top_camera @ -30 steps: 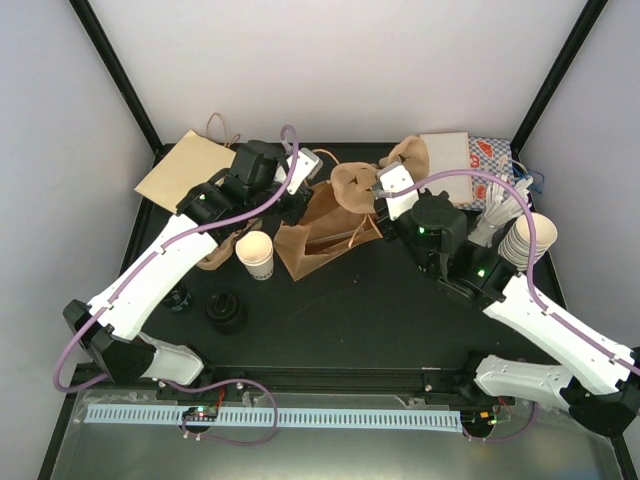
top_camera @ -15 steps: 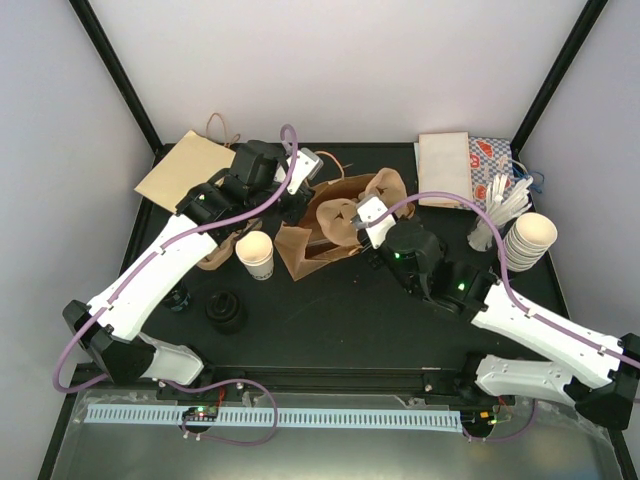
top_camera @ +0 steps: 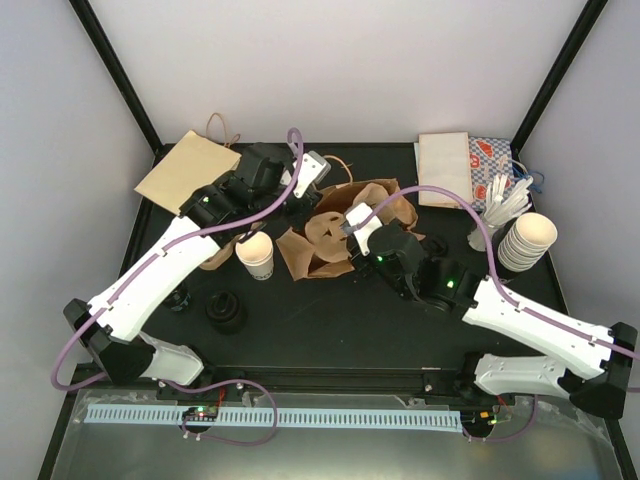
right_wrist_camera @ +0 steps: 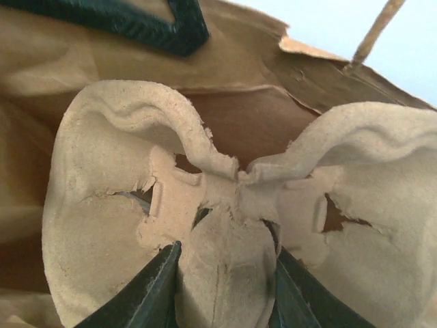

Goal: Pack the takeout coffee

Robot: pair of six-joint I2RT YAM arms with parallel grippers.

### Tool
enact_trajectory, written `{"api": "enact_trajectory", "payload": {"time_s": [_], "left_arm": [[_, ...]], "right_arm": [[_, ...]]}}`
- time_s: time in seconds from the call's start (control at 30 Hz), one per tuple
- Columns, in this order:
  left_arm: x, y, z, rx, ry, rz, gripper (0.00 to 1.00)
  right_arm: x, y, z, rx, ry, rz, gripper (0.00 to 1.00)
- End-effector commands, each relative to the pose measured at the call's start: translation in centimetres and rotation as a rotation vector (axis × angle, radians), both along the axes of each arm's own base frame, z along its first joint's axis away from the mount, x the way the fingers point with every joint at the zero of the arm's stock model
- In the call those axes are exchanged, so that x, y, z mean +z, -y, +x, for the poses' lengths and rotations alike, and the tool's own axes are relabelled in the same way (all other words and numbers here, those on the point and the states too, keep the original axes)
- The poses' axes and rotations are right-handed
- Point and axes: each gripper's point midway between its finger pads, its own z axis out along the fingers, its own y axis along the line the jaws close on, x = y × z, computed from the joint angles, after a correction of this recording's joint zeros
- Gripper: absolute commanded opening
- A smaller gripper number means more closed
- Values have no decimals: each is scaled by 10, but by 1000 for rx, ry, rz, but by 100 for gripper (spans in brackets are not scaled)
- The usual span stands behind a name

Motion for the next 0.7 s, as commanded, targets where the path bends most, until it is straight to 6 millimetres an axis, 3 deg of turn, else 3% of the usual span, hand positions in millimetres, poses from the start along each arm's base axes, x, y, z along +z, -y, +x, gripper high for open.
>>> {"api": "enact_trajectory", "payload": {"time_s": [0.0, 0.4, 0.67], "left_arm": [[23, 10, 0, -6, 36, -51, 1], [23, 22, 0, -14, 23, -59, 1], [26, 22, 0, -11, 31, -61, 1]], "right_arm": [[16, -12, -11, 32, -83, 132, 35], [5, -30, -24, 101, -197, 201, 34], [1, -25, -18, 41, -206, 223, 34]]}}
